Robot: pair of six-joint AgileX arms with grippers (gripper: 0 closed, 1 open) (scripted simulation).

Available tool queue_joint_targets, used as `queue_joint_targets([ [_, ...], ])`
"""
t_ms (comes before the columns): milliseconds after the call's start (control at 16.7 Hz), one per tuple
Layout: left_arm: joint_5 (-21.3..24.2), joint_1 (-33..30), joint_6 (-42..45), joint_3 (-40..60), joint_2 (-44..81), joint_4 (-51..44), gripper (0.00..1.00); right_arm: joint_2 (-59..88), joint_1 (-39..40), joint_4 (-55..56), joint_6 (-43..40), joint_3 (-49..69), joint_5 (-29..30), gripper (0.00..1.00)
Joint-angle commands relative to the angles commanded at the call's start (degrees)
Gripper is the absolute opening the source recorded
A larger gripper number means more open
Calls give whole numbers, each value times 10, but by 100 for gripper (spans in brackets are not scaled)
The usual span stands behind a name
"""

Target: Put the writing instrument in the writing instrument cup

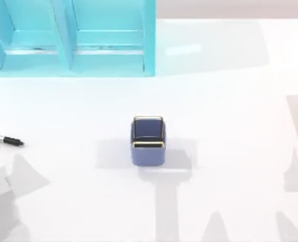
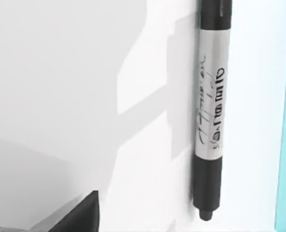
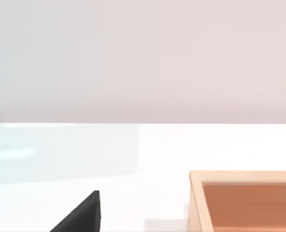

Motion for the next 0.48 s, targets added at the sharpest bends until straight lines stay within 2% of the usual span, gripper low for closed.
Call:
queue_joint_targets([
  [480,1,-2,-13,6,20,13,100,0,0,0,0,0,0,100],
])
